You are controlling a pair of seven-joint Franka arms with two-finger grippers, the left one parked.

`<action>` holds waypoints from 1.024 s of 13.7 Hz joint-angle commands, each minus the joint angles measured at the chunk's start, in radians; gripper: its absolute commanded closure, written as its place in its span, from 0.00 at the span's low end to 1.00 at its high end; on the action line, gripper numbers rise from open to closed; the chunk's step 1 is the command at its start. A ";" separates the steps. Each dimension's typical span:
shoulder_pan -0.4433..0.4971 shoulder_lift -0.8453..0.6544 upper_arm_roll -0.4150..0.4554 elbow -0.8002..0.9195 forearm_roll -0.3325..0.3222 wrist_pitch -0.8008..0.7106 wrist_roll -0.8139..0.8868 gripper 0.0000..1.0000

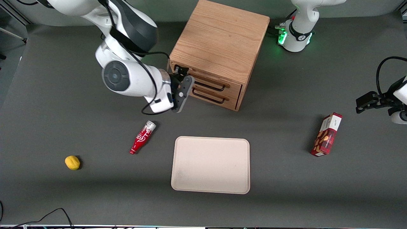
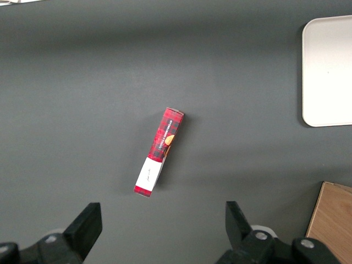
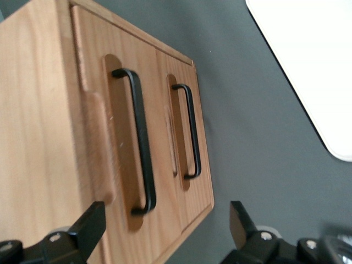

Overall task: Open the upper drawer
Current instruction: 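Move the right gripper to the upper drawer's black handle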

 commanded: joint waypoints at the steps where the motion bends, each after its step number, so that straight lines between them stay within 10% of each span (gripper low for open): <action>1: 0.017 0.029 0.009 -0.001 -0.021 0.043 -0.016 0.00; 14: 0.047 0.049 0.047 -0.117 -0.028 0.202 0.058 0.00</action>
